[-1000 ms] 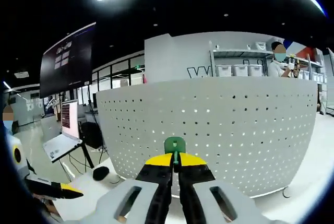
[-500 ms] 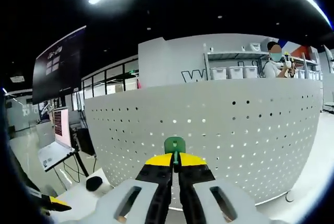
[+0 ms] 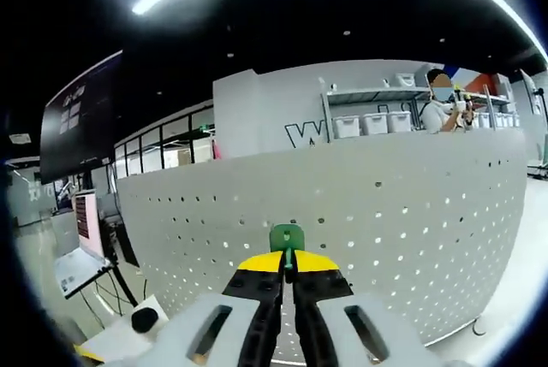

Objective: Insert the hook assembly into the mounting plate slot until the hook locks in place.

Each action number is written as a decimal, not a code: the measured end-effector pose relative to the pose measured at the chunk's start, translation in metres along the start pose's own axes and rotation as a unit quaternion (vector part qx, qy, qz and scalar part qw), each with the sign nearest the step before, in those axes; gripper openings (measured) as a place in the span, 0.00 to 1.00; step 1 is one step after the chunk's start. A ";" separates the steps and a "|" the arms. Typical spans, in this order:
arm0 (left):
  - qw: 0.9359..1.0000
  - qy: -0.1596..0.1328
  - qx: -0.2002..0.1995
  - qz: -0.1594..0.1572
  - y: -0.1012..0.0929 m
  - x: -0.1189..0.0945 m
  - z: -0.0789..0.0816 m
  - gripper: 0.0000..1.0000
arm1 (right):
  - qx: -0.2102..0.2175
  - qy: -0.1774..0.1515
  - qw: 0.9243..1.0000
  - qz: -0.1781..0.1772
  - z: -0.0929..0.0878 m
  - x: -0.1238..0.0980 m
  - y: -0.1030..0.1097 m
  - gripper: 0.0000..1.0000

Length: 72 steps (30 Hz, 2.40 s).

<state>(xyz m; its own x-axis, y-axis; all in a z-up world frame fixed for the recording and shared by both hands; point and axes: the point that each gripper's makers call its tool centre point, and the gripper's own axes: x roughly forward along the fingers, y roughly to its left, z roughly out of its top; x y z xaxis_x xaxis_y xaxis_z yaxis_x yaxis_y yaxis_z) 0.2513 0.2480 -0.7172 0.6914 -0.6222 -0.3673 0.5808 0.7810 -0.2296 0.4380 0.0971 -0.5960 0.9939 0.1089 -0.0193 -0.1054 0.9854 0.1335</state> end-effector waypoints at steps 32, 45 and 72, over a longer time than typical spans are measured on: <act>1.000 -0.001 -0.027 0.006 0.007 -0.001 -0.001 0.95 | -0.002 -0.026 0.998 -0.054 0.020 0.020 -0.020 0.00; 0.999 -0.002 -0.029 0.016 0.010 -0.007 -0.003 0.94 | -0.021 -0.004 0.998 -0.060 0.018 0.020 -0.018 0.03; 0.997 0.011 -0.066 0.025 0.018 -0.019 -0.008 0.95 | -0.074 0.044 0.995 0.054 0.000 -0.022 0.007 0.56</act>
<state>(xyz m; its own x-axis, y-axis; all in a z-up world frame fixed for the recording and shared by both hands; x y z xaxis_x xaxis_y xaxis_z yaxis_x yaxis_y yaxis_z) 0.2451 0.2747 -0.7220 0.7080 -0.5816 -0.4006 0.4824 0.8125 -0.3273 0.4155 0.1012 -0.5944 0.9703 0.2199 -0.1008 -0.2217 0.9751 -0.0072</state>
